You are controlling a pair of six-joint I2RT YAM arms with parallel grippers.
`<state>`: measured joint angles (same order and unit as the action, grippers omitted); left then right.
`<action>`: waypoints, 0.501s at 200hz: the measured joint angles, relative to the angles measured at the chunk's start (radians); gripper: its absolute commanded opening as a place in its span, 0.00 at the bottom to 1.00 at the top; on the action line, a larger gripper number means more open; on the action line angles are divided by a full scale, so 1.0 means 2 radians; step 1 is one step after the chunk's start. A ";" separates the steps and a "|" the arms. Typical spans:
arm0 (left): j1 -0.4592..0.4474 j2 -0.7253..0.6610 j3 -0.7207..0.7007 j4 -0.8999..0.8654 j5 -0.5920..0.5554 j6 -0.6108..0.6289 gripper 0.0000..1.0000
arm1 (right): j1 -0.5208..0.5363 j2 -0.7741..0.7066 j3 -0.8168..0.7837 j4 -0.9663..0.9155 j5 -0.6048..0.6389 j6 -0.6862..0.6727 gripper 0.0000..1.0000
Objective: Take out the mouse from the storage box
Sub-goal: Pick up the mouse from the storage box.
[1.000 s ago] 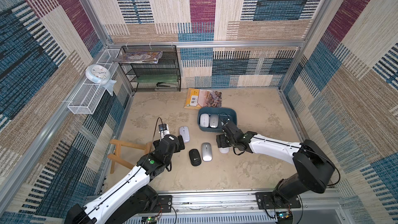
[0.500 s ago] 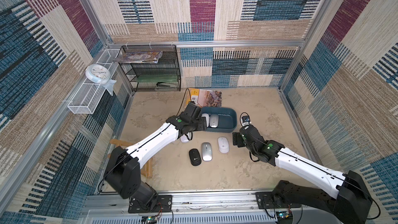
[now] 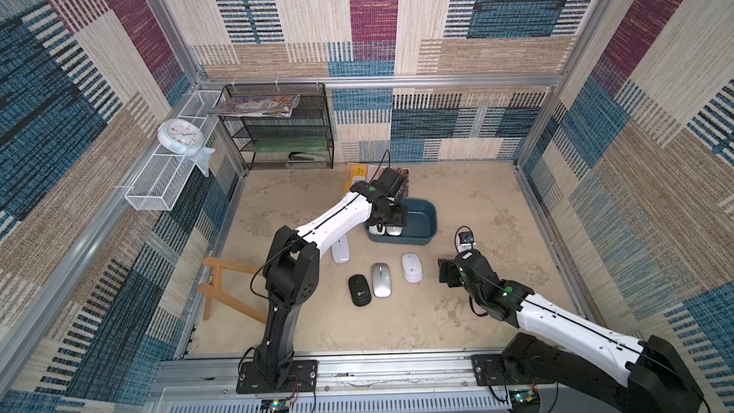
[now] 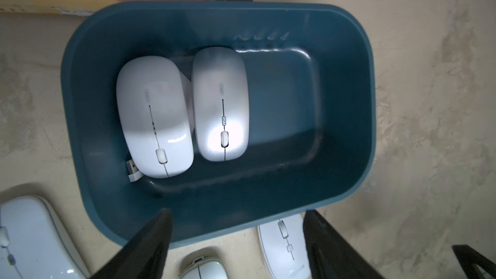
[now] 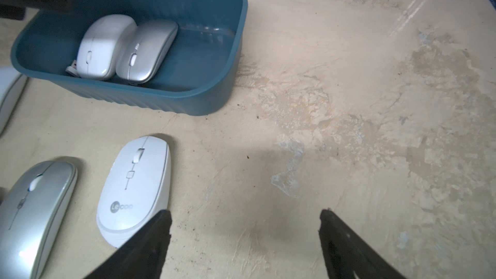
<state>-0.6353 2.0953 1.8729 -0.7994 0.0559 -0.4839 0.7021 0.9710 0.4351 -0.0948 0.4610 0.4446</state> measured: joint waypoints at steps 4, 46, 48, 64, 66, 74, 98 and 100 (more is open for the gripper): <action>0.000 0.005 0.006 -0.005 -0.001 0.002 0.85 | 0.000 0.000 0.000 0.002 -0.001 0.000 0.89; -0.001 0.055 0.064 -0.039 -0.011 0.016 0.89 | -0.001 0.002 -0.002 0.012 -0.010 0.000 0.90; -0.001 0.056 0.066 -0.039 -0.011 0.017 0.89 | -0.001 0.002 -0.002 0.013 -0.010 0.000 0.90; -0.001 0.075 0.087 -0.047 -0.011 0.019 0.88 | -0.001 0.000 -0.003 0.017 -0.010 0.000 0.90; -0.001 0.077 0.090 -0.048 -0.011 0.019 0.88 | -0.001 0.000 -0.004 0.017 -0.010 0.000 0.90; -0.002 0.086 0.101 -0.052 -0.011 0.020 0.87 | -0.001 -0.002 -0.004 0.018 -0.010 0.000 0.90; -0.003 0.115 0.136 -0.065 -0.011 0.021 0.84 | -0.001 -0.009 -0.008 0.021 -0.010 0.000 0.90; -0.003 0.117 0.139 -0.065 -0.011 0.021 0.84 | -0.001 -0.010 -0.008 0.021 -0.010 0.000 0.90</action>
<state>-0.6418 2.3295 2.1502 -0.9302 0.0338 -0.4416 0.6994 0.9512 0.4183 -0.0528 0.4400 0.4442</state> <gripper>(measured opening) 0.836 0.897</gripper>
